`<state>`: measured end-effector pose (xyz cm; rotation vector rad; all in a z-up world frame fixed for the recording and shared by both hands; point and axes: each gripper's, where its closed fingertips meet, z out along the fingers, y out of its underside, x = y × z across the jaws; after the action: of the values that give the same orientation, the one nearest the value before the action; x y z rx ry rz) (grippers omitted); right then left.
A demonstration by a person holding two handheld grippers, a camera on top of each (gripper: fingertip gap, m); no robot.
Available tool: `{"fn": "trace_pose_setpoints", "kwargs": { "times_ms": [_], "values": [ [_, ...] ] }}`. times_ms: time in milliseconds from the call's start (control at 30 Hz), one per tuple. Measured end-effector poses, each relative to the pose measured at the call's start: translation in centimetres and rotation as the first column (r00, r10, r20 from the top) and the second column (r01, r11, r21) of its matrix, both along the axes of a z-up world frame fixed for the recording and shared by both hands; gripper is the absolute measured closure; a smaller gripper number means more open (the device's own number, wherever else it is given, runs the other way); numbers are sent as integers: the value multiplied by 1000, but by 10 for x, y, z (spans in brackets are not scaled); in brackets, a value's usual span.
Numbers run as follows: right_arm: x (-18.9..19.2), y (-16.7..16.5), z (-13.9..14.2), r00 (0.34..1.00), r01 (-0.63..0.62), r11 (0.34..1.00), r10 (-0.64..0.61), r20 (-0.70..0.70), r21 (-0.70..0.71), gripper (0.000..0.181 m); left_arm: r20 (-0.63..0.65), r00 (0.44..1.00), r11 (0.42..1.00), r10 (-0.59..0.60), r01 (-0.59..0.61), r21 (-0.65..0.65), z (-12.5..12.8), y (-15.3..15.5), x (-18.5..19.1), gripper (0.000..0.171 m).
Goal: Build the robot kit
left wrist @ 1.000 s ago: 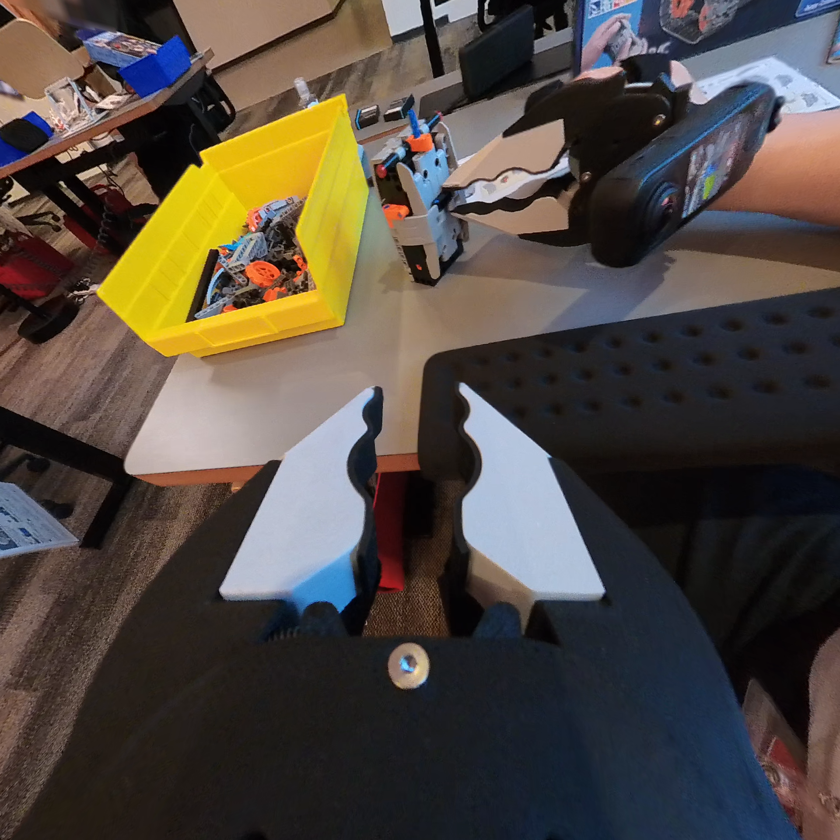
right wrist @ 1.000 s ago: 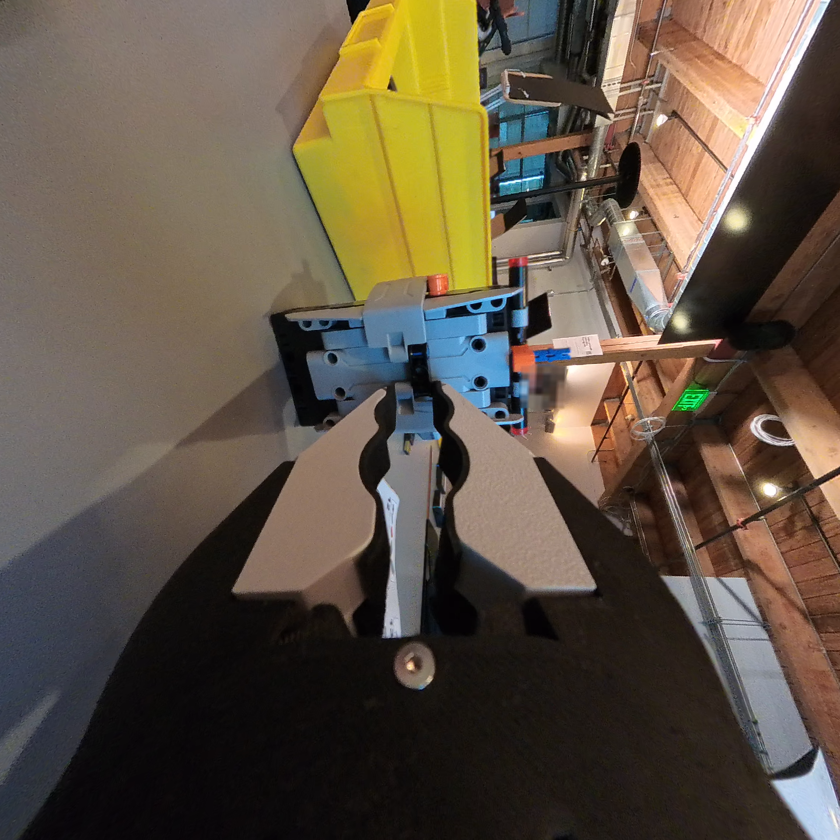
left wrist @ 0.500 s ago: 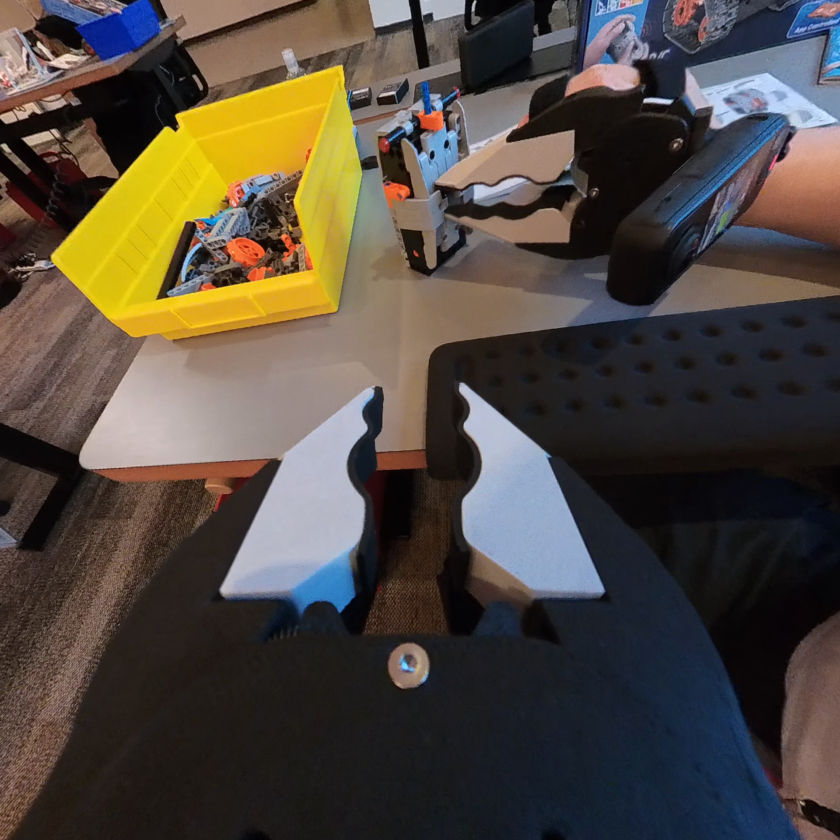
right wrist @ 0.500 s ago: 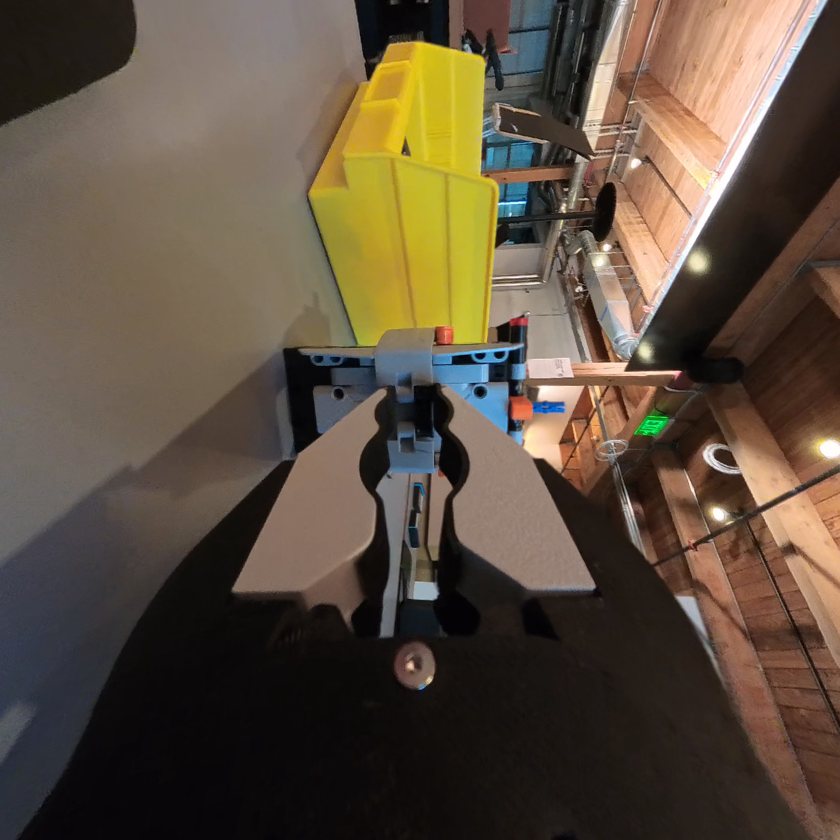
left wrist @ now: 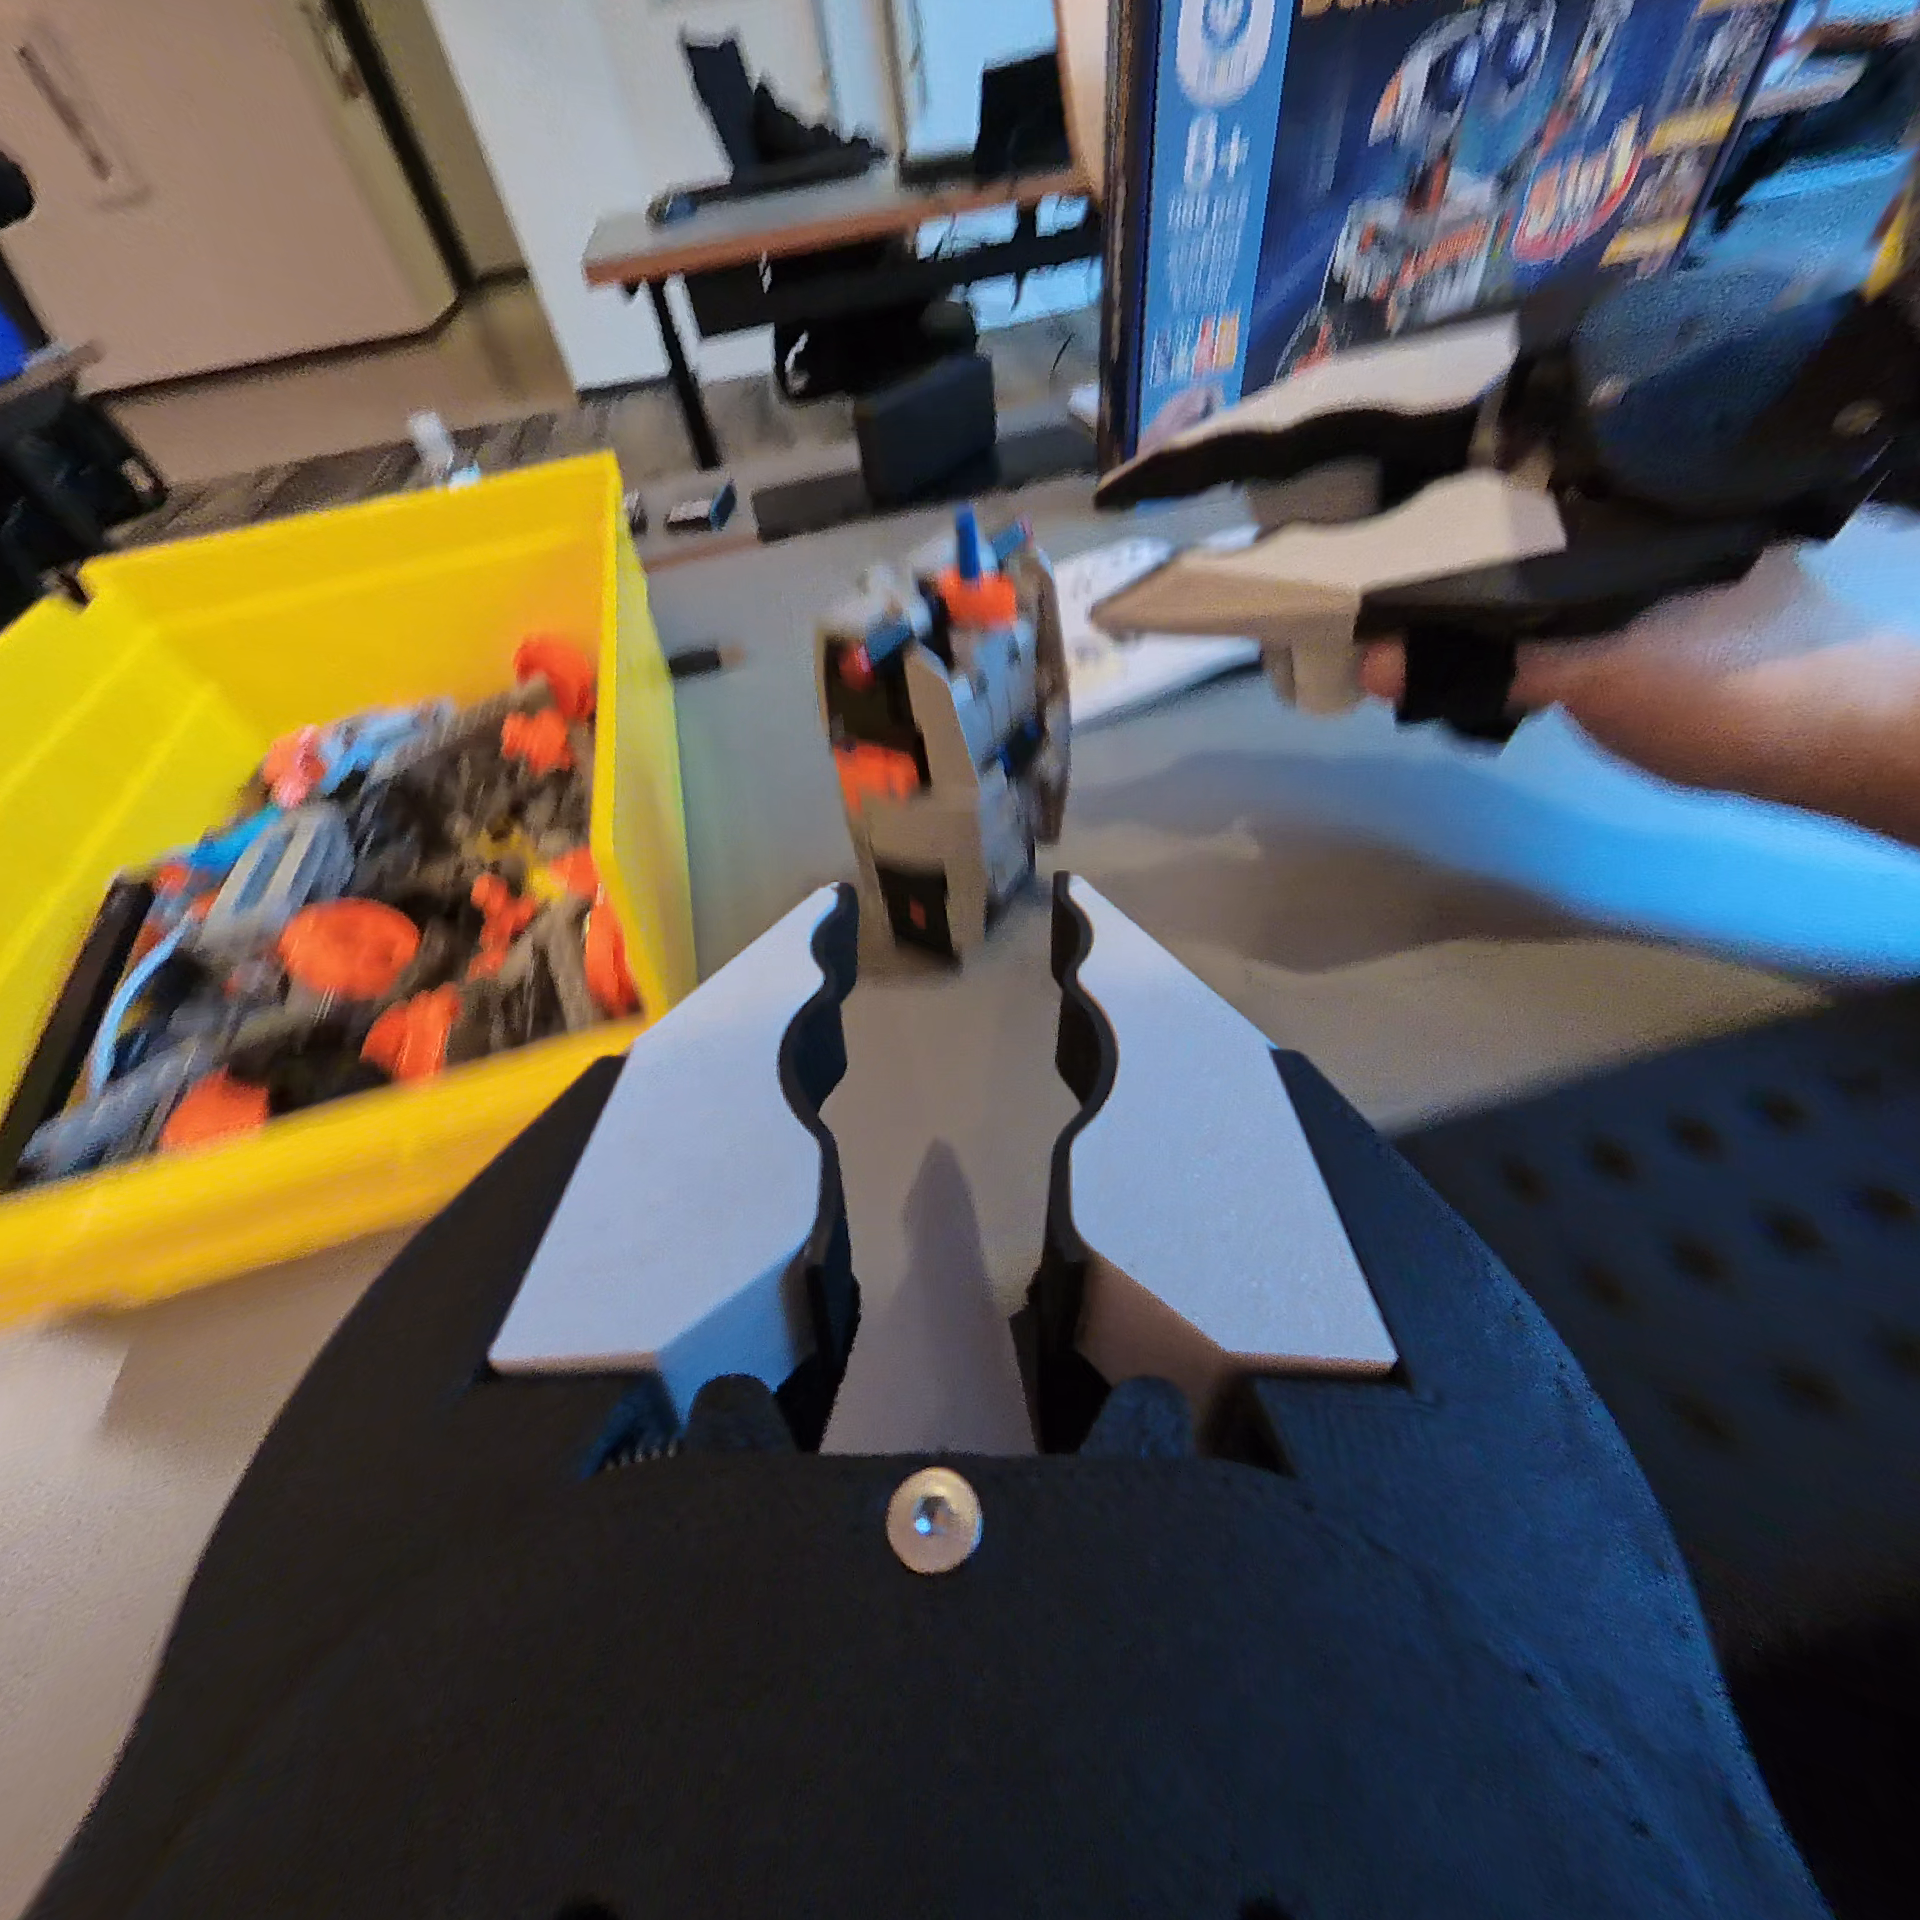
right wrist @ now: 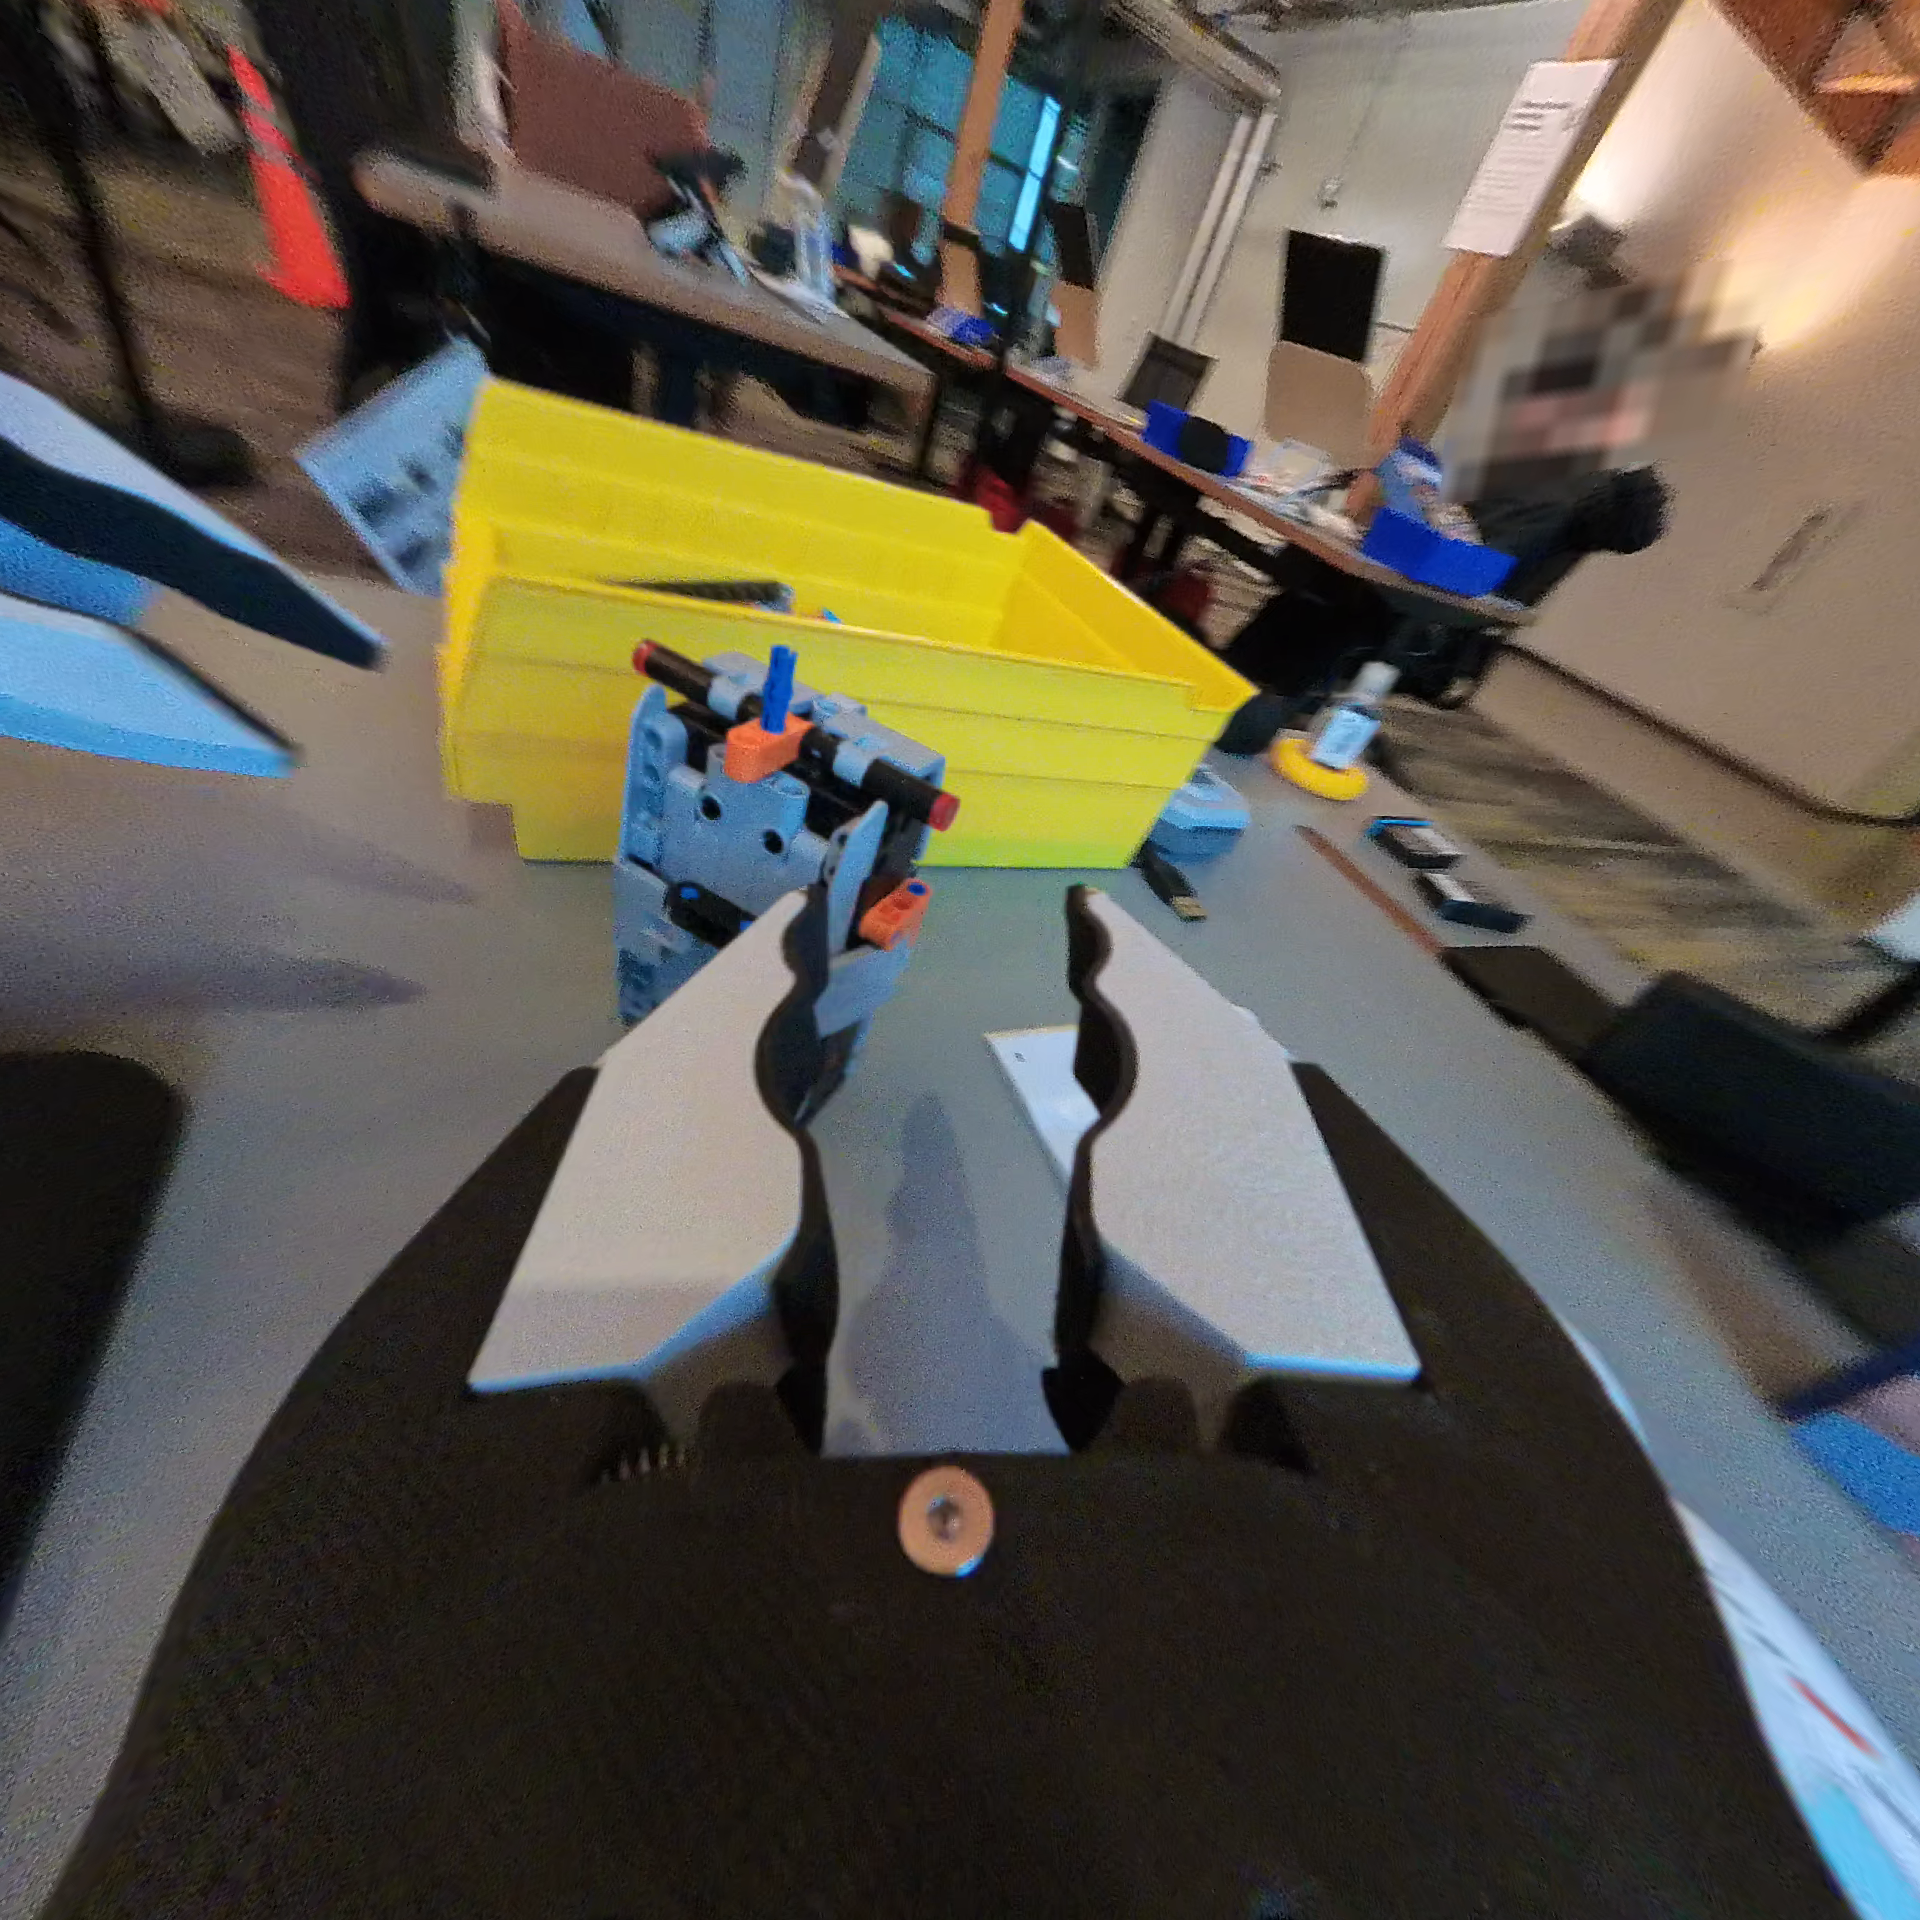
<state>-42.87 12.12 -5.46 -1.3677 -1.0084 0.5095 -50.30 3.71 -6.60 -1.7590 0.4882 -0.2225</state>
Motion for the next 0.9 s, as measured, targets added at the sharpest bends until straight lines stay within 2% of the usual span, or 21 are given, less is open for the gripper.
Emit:
{"fn": "trace_pose_setpoints", "kwargs": {
  "times_ms": [67,100,167,267,367,467,533,633,700,767,833,900],
  "values": [
    [1,-10,-11,995,-90,995,92,36,-39,129,-15,1000,1000,-18,18,-16,3,12,3,136],
    [5,-15,-16,993,-112,994,112,39,-7,130,-41,999,999,-24,22,-35,4,12,4,136],
    [12,-20,-16,992,-122,990,120,30,68,131,-113,993,998,-25,18,-59,9,8,3,137],
    [19,-15,-14,994,-108,992,105,35,71,126,-171,985,998,-18,8,-56,32,6,7,140],
    [23,-1,-7,997,-69,996,70,-16,50,122,-166,986,998,-24,15,-53,51,16,14,135],
    [12,6,-8,995,-82,996,80,-59,-35,110,-176,984,1000,10,-11,-6,60,25,12,130],
    [5,3,-13,994,-97,995,96,-44,-31,106,-148,989,1000,13,-9,24,52,22,13,128],
    [-6,-19,-13,986,-160,987,160,-40,-16,110,-107,994,998,25,-18,64,25,16,13,128],
    [-10,-30,-25,979,-195,981,193,63,26,109,-85,996,996,37,-30,81,9,16,16,129],
    [-7,-20,-39,976,-150,987,140,167,53,108,-70,996,998,46,-42,50,-3,17,19,133],
    [-8,-12,-43,976,-150,989,150,158,-8,113,-64,998,999,16,-18,-26,-15,16,25,130],
    [-12,-3,-42,977,-158,986,165,134,-58,109,-115,993,998,12,-19,-66,-27,22,24,126]
  ]
}}
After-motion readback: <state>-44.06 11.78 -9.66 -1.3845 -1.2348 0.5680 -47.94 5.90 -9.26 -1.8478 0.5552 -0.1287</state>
